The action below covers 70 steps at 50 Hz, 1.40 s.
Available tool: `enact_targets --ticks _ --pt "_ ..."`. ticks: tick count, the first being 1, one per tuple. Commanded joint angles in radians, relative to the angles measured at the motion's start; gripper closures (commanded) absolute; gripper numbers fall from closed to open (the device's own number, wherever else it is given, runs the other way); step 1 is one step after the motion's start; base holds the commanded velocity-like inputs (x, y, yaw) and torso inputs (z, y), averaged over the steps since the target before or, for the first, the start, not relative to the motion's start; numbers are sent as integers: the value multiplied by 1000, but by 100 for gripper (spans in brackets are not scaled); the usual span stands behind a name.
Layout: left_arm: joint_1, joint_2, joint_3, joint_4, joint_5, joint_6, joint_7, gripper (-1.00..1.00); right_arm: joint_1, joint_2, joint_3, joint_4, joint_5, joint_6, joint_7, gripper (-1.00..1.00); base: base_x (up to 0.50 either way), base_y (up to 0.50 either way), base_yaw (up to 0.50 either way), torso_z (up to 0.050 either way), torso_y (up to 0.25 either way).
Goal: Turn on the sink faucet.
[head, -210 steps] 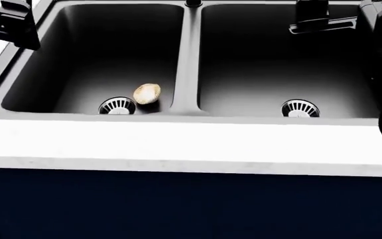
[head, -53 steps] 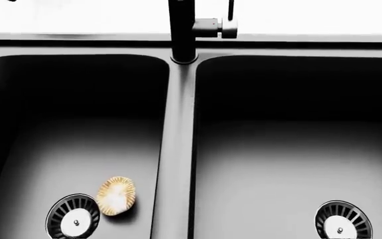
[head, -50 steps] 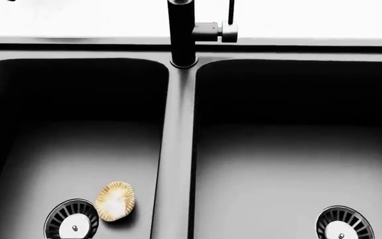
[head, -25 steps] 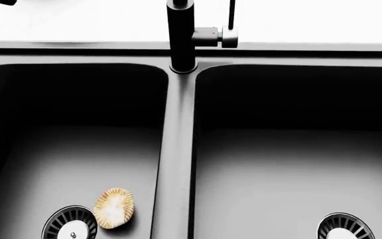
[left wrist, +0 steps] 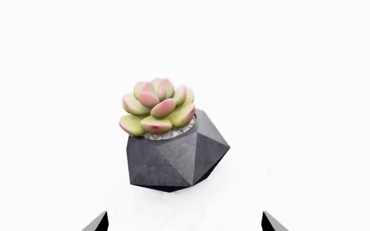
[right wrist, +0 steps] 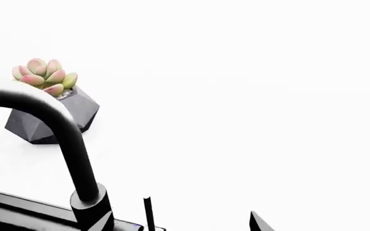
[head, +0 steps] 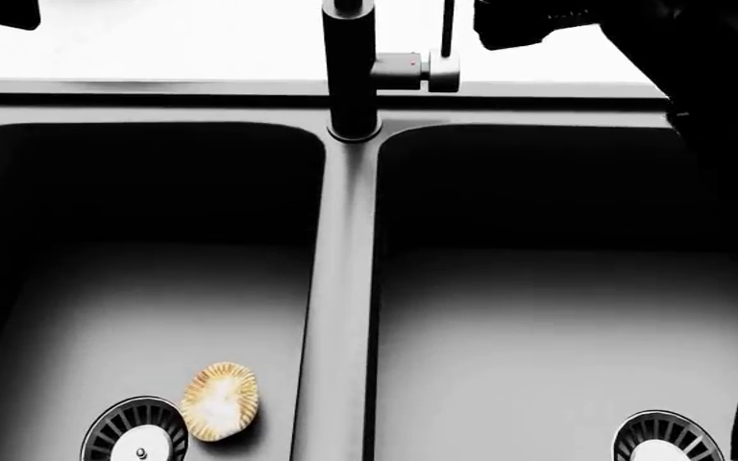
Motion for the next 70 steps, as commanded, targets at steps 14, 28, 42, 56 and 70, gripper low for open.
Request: enact_targets --ticks 14,28,42,56,70 --pt "25 -5 -2 6 -8 1 -4 -100 -125 -43 -17 1 -16 -87 14 -100 0 0 0 0 0" --pt "45 -18 -21 13 -19 10 -11 -100 -30 -126 -100 384 -120 -334 -68 -100 0 0 0 0 0" --pt "71 -16 -21 28 -27 12 -12 -100 193 -237 -128 1050 -203 -717 -186 -100 0 0 0 0 0" --pt "97 -22 -36 4 -34 39 -14 -100 199 -282 -36 1088 -327 -723 -219 -100 0 0 0 0 0" --pt "116 -18 -38 3 -38 56 -16 -100 196 -306 95 1088 -467 -706 -221 -100 0 0 0 0 0"
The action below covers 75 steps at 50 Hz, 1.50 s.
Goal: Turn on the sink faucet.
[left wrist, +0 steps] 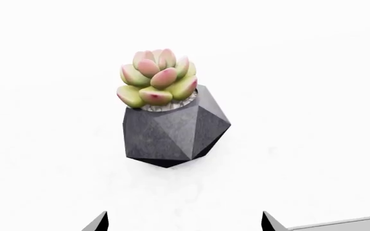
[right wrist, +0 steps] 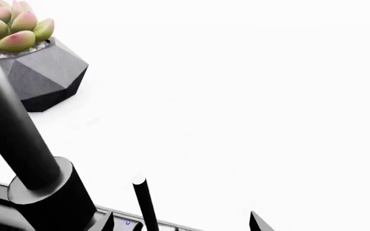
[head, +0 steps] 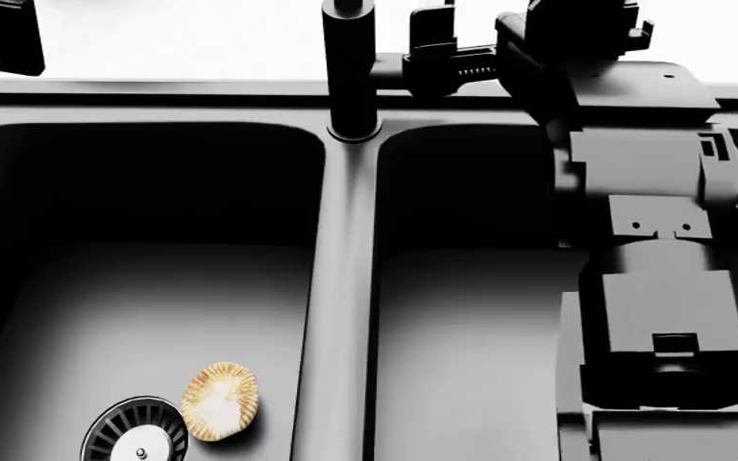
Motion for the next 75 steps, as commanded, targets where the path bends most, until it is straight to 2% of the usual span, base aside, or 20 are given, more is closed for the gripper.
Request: enact_targets --ticks 1,15,35,48,75 --pt "21 2 -6 -7 -5 18 -3 -100 9 -26 86 32 -106 -5 -12 -100 0 0 0 0 0" --pt "42 -5 -16 -21 -13 36 1 -100 16 -43 152 32 -150 -14 52 -100 0 0 0 0 0" --pt "43 2 -28 -46 -11 121 8 -100 47 -52 147 32 -159 -11 19 -100 0 0 0 1 -43" --pt "56 -1 -34 -41 -18 135 11 -100 87 -63 126 32 -158 -23 18 -100 0 0 0 12 -139" --pt "70 -2 -40 -39 -24 110 -16 -100 97 -48 134 32 -160 -42 125 -100 0 0 0 0 -2"
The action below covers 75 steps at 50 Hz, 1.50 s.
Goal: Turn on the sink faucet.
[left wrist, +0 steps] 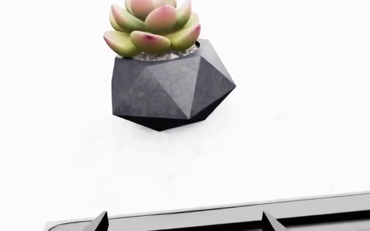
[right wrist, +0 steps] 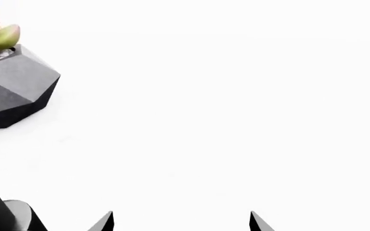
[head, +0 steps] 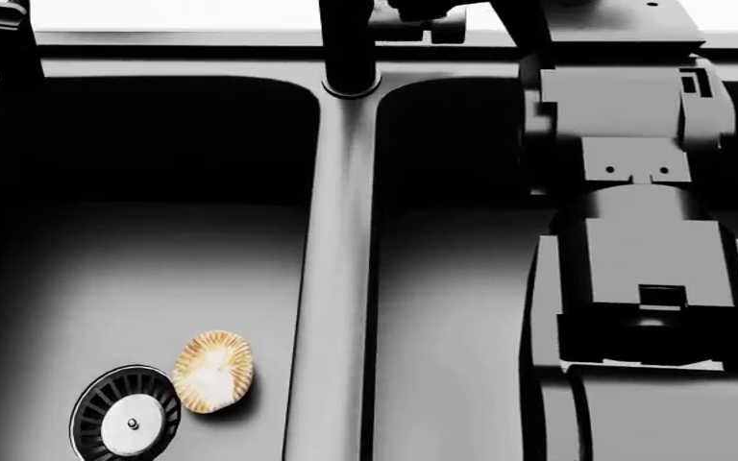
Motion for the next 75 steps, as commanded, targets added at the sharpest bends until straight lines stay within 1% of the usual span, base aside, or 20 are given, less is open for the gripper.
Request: enact_targets --ticks 1,24,40,51,53,56,57,58,59,65,70,75 --pt "2 1 -3 -2 -2 -9 -13 -100 -6 13 -7 0 -5 4 31 -100 0 0 0 0 0" --pt "8 5 1 7 -6 -16 -21 -100 -26 69 -39 0 -6 2 111 -100 0 0 0 0 0" --pt "23 1 -1 17 -9 -21 -32 -100 -71 109 -8 0 6 -39 178 -100 0 -1 -3 0 0" --pt "16 9 3 6 -7 -14 -34 -100 -64 121 -35 -16 -18 -41 169 -100 0 -4 -8 0 0" --pt "16 9 2 5 -8 -14 -35 -100 -103 127 -38 -121 -21 23 169 -100 0 -4 -9 0 0" --pt "23 7 0 9 -10 -13 -35 -100 -203 142 -33 -377 -22 175 174 -100 0 -4 -9 0 -5" --pt "23 8 0 6 -9 -12 -35 -100 -221 145 -30 -422 -20 201 176 -100 0 -4 -9 0 0" --pt "25 6 -1 5 -9 -9 -36 -100 -221 145 -30 -422 -20 201 176 -100 0 -4 -9 0 0" --pt "26 3 -2 3 -10 -8 -33 -100 -273 152 -6 -550 -6 272 186 -100 0 -4 -9 0 0" --pt "38 6 -6 -1 -12 1 -38 -100 -394 151 8 -816 8 407 189 -100 0 -5 -9 0 0" --pt "35 8 -7 -6 -12 4 -39 -100 -472 156 3 -939 11 474 186 -100 0 -4 -8 0 0" --pt "36 9 -8 -5 -14 5 -42 -100 -501 158 5 -1027 16 527 186 -100 0 -4 -7 0 0"
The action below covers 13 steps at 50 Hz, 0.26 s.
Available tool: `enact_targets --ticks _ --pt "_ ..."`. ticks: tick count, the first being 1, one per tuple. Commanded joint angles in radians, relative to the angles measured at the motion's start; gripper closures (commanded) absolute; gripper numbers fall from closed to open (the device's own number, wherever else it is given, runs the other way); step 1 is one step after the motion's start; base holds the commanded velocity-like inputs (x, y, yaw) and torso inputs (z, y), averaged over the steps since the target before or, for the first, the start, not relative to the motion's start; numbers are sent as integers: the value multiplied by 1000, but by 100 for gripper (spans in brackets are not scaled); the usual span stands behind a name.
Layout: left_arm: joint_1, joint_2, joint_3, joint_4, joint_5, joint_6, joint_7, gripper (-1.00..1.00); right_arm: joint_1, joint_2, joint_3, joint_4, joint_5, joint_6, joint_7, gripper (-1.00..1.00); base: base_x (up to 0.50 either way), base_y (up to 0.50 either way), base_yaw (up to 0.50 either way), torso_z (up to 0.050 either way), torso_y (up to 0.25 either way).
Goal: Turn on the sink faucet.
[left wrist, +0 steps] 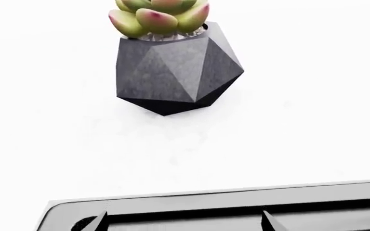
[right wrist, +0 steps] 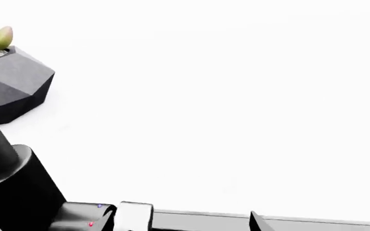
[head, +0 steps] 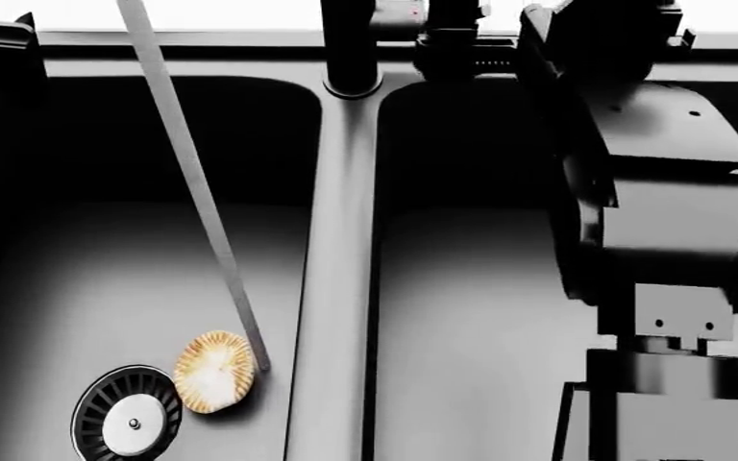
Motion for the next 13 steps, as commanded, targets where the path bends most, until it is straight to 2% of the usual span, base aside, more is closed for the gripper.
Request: enact_targets --ticks 1,13 --pt "6 4 -2 -4 -2 8 -4 -100 -130 76 14 -287 -183 147 88 -100 0 -4 -8 0 0" --pt "18 -6 -7 23 -12 -8 -10 -100 -120 84 15 -301 -182 143 96 -100 0 -4 -7 0 0"
